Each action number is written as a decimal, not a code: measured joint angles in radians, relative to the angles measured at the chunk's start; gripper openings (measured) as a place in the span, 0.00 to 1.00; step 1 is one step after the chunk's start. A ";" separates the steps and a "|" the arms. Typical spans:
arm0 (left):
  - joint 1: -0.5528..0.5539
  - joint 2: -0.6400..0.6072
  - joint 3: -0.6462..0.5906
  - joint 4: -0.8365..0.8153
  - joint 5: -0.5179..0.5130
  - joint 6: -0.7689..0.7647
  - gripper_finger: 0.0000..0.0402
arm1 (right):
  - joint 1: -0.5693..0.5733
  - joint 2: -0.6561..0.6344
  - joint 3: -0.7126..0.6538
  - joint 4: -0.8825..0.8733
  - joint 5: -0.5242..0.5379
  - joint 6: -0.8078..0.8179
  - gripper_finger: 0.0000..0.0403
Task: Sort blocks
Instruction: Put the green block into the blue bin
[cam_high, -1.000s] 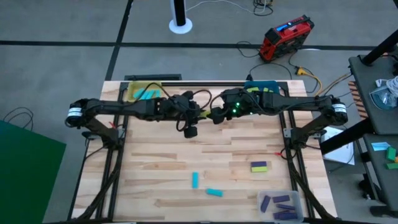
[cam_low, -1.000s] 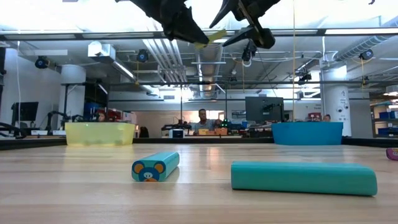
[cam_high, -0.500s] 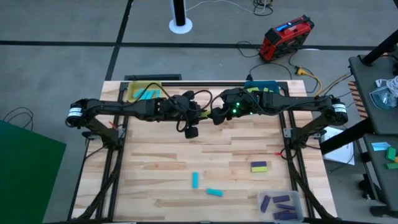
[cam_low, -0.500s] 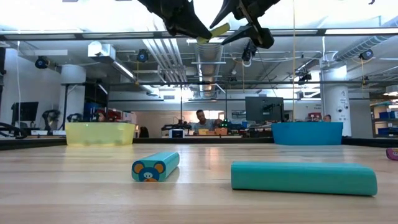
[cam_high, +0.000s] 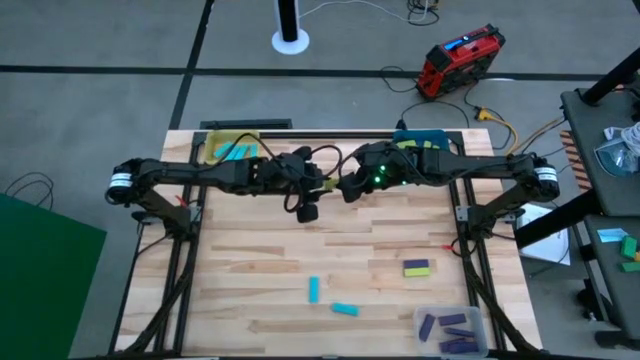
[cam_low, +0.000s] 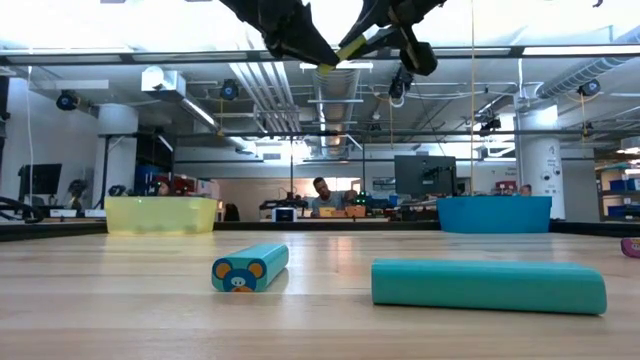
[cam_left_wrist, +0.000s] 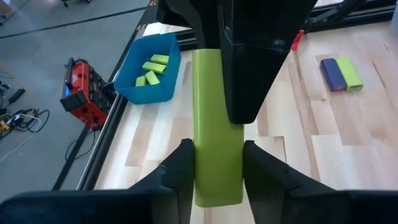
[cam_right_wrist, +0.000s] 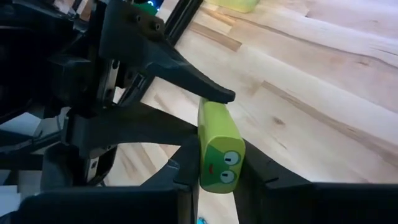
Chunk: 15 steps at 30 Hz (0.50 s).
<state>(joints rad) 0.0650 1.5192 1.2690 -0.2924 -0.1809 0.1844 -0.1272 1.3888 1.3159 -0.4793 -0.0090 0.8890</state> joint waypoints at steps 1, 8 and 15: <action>0.000 0.000 0.000 -0.001 0.002 -0.003 0.27 | 0.000 0.000 0.000 -0.001 0.000 -0.005 0.13; -0.001 -0.002 0.013 -0.098 0.009 -0.032 0.35 | -0.062 -0.006 0.020 -0.197 0.016 -0.054 0.13; 0.000 -0.002 0.013 -0.198 0.007 -0.130 0.33 | -0.319 -0.003 0.052 -0.610 0.115 -0.261 0.13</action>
<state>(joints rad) 0.0650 1.5177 1.2823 -0.4904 -0.1740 0.0540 -0.4462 1.3861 1.3682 -1.0897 0.1059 0.6280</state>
